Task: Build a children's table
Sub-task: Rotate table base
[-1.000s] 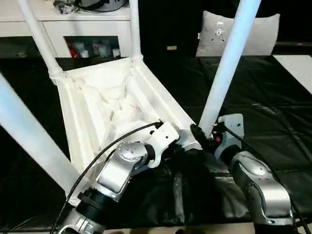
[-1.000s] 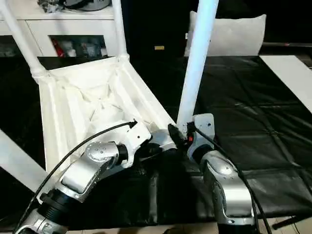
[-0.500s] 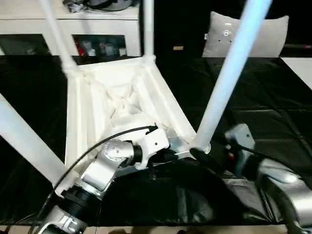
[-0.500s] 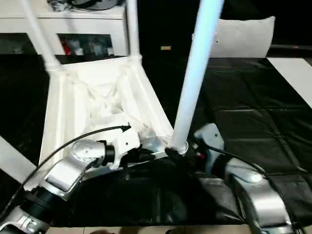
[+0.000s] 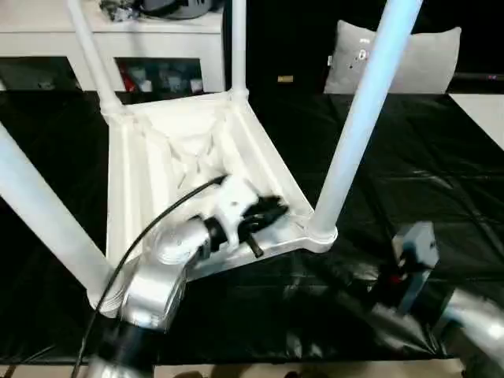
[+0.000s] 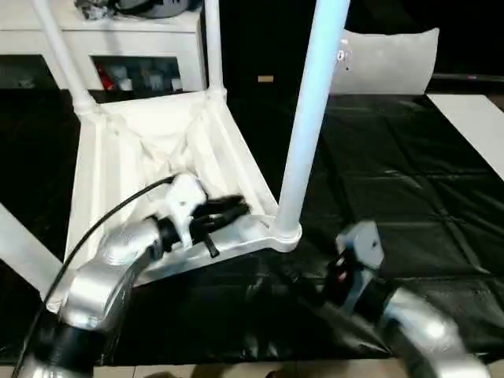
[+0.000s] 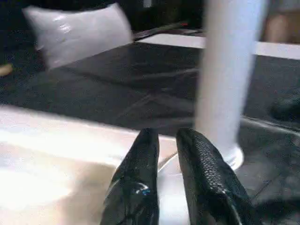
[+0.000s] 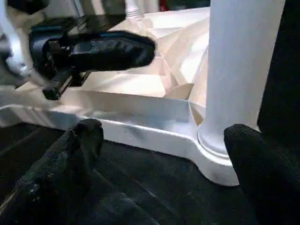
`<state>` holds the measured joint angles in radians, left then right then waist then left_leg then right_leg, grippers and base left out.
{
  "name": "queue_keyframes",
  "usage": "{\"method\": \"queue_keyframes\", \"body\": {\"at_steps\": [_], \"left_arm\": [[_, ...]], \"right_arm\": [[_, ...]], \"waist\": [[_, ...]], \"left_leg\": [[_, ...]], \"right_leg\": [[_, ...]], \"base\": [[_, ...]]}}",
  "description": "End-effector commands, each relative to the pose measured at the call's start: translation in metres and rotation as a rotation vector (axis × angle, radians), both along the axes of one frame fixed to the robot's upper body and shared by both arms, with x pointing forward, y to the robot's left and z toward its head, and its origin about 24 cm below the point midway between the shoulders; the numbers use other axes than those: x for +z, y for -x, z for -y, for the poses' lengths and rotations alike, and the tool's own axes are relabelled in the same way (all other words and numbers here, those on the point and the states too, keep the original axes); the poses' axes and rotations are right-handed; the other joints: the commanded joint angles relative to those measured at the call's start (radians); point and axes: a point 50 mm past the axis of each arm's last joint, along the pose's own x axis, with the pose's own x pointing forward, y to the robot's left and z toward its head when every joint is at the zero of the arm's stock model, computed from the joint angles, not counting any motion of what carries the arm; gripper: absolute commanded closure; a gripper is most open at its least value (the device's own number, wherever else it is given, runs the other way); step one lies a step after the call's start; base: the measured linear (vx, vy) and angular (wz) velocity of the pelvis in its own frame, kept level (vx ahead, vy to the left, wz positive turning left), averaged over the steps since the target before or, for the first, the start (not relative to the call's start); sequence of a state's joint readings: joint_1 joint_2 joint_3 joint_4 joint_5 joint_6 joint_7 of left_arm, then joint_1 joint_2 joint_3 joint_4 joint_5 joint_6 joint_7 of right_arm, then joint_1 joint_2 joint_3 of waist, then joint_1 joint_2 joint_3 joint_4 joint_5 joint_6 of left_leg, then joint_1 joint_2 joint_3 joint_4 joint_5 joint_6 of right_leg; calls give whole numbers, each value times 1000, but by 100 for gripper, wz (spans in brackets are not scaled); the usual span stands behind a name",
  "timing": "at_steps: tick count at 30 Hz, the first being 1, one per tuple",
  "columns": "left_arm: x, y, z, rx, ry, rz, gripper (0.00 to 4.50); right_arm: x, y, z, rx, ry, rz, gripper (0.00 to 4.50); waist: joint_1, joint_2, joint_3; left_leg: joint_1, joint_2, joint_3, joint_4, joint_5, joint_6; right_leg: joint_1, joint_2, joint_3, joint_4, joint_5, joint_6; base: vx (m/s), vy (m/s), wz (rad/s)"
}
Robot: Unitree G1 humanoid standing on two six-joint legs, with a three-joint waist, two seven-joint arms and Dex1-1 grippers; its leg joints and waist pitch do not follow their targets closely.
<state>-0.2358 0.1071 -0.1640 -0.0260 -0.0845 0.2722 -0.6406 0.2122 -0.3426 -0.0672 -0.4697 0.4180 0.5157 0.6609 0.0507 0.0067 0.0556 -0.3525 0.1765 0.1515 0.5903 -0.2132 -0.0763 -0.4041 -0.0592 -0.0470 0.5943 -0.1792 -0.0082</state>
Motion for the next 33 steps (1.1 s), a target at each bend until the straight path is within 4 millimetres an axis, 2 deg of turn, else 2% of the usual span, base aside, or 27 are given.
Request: {"method": "queue_keyframes", "body": {"at_steps": [1, 6, 7, 8, 9, 10, 11, 12, 13, 14, 15, 16, 17, 18, 19, 20, 21, 22, 23, 24, 25, 26, 28, 29, 30, 31, 33], "left_arm": [[6, 3, -4, 68, 29, 12, 367], [0, 14, -7, 182, 66, -31, 367], [0, 15, -7, 193, 74, -34, 367], [-1, 15, -7, 201, 60, -35, 367], [-2, 16, -7, 210, 51, -39, 367], [-2, 16, -7, 211, 53, -39, 367], [-2, 18, -7, 210, 63, -43, 367], [-3, 20, -7, 207, 67, -45, 367], [-3, 21, -7, 207, 67, -46, 367], [-4, 23, -8, 202, 67, -53, 367], [-4, 24, -9, 199, 67, -59, 367], [-6, 27, -10, 185, 62, -64, 367], [-7, 29, -11, 176, 62, -68, 348], [-8, 31, -13, 168, 61, -72, 338], [-8, 31, -14, 170, 59, -73, 338], [-8, 31, -14, 170, 59, -73, 332], [-7, 32, -14, 159, 64, -78, 329], [-7, 36, -15, 114, 79, -92, 306], [-7, 39, -16, 88, 85, -101, 306], [-7, 42, -17, 70, 87, -105, 296], [-8, 48, -19, 38, 88, -119, 292], [-10, 56, -22, -4, 80, -139, 276], [-12, 62, -27, -39, 73, -163, 262], [-12, 64, -28, -47, 73, -170, 252], [-12, 68, -31, -65, 73, -182, 248], [-11, 71, -34, -86, 76, -192, 245], [-8, 83, -42, -163, 78, -225, 218]], "right_arm": [[4, -5, -4, -46, 15, 23, 0], [3, -14, -24, -76, -17, 36, 0], [3, -15, -28, -70, -8, 39, 0], [2, -16, -29, -70, -5, 39, 0], [2, -17, -30, -75, 2, 42, 0], [1, -17, -30, -75, 3, 43, 0], [2, -18, -31, -77, 8, 48, 0], [3, -21, -33, -79, 13, 61, 0], [3, -21, -33, -80, 16, 66, 0], [4, -23, -34, -77, 25, 80, 0], [4, -24, -35, -76, 31, 89, 0], [5, -26, -36, -75, 35, 97, 0], [5, -27, -36, -73, 32, 101, 0], [6, -28, -38, -61, 24, 108, 0], [7, -28, -39, -50, 22, 113, 0], [7, -28, -39, -50, 22, 113, 0], [7, -29, -40, -46, 19, 114, 0], [9, -31, -42, -34, 12, 124, 0], [10, -33, -43, -31, 10, 130, 0], [11, -35, -44, -32, 8, 135, 0], [13, -38, -45, -26, 2, 141, 0], [14, -43, -46, -12, -3, 147, 0], [16, -48, -47, -3, 8, 162, 0], [16, -50, -47, -2, 9, 165, 0], [18, -53, -47, -4, 7, 169, 0], [19, -58, -46, -9, 1, 172, 0], [23, -68, -45, -20, -10, 188, 0]], "waist": [[0, -15, -44], [-6, -23, -40], [-7, -22, -43], [-7, -22, -56], [-7, -19, -72], [-6, -17, -80], [-12, -21, -83], [-11, -16, -80], [-13, -13, -73], [-22, -7, -49], [-30, -4, -35], [-39, -3, -27], [-52, 10, -9], [-55, 17, 4], [-12, 32, 7], [9, 12, -1], [0, -21, -6], [13, -36, 3], [12, -46, -7], [11, -51, -5], [16, -31, -9], [4, -27, -20], [-2, -19, -20], [-13, -7, -19], [-15, -7, -17], [-17, -12, -16], [-17, -12, -19]], "left_leg": [[-16, 39, -9, -74, -211, 57], [-16, 38, -11, -77, -235, 49], [-31, 37, -10, -71, -131, 64], [-43, 29, -6, -49, 61, 114], [-49, 15, 0, -26, 180, 178], [-50, 13, 1, -19, 210, 209], [-68, 6, 2, -16, 207, 258], [-73, 11, 4, -13, 132, 287], [-63, 19, 4, -22, 22, 278], [-36, 35, 0, -41, -267, 191], [-22, 39, -5, -47, -381, 134], [-15, 41, -13, -52, -459, 86], [11, 60, -38, -84, -662, 11], [-5, 84, -48, -127, -756, 3], [-72, 129, -33, -207, -885, -17], [-28, 124, -6, -204, -849, 30], [0, 94, -3, -154, -773, 7], [61, 6, 2, 24, -485, -23], [27, 2, -24, 64, -189, 11], [-2, 9, -32, 34, -139, 12], [-19, 29, -37, -52, -195, -27], [-21, 38, -37, -74, -268, -37], [-25, 43, -35, -87, -283, -24], [-26, 45, -33, -92, -285, -17], [-26, 45, -32, -94, -308, -16], [-20, 43, -30, -94, -360, -22], [-15, 43, -27, -92, -354, -20]], "right_leg": [[42, -69, 39, -101, -493, -77], [34, -67, 40, -109, -529, -48], [32, -61, 41, -103, -392, -70], [23, -46, 35, -86, -134, -126], [18, -39, 25, -69, 60, -175], [14, -38, 21, -63, 116, -198], [12, -37, 9, -68, 126, -220], [-2, -39, -1, -88, 14, -221], [0, -47, -6, -103, -131, -214], [3, -54, -19, -125, -504, -145], [-5, -52, -29, -141, -643, -89], [-7, -50, -40, -152, -716, -32], [12, -39, -81, -171, -707, 56], [37, -26, -90, -133, -628, 47], [105, -26, -59, 82, -273, -24], [71, -37, -7, 95, -222, -17], [57, -61, 33, 50, -405, 14], [-49, -150, 45, -161, -1002, 59], [-11, -189, 68, -175, -1134, 57], [18, -181, 61, -161, -1084, 47], [37, -115, 21, -118, -876, 19], [46, -84, 14, -91, -667, -11], [48, -77, 20, -78, -539, -47], [51, -76, 24, -71, -441, -94], [52, -76, 24, -73, -443, -95], [43, -76, 27, -74, -467, -99], [42, -79, 35, -73, -440, -112]], "base": [[0, 0, 0], [0, 0, 0], [0, 0, 0], [0, 0, 0], [0, 0, 0], [0, 0, 0], [0, 0, 0], [-71, 12, 2], [-79, 20, 2], [-79, 20, 2], [-76, 24, -5], [-67, 28, -10], [-67, 28, -10], [-64, 42, -5], [-102, 7, 9], [-102, 7, 9], [-69, -87, 11], [-1, -94, -7], [-1, -94, -7], [10, -17, -21], [25, 25, -19], [25, 25, -19], [0, 0, 0], [0, 0, 0], [0, 0, 0], [0, 0, 0], [0, 0, 0]]}}
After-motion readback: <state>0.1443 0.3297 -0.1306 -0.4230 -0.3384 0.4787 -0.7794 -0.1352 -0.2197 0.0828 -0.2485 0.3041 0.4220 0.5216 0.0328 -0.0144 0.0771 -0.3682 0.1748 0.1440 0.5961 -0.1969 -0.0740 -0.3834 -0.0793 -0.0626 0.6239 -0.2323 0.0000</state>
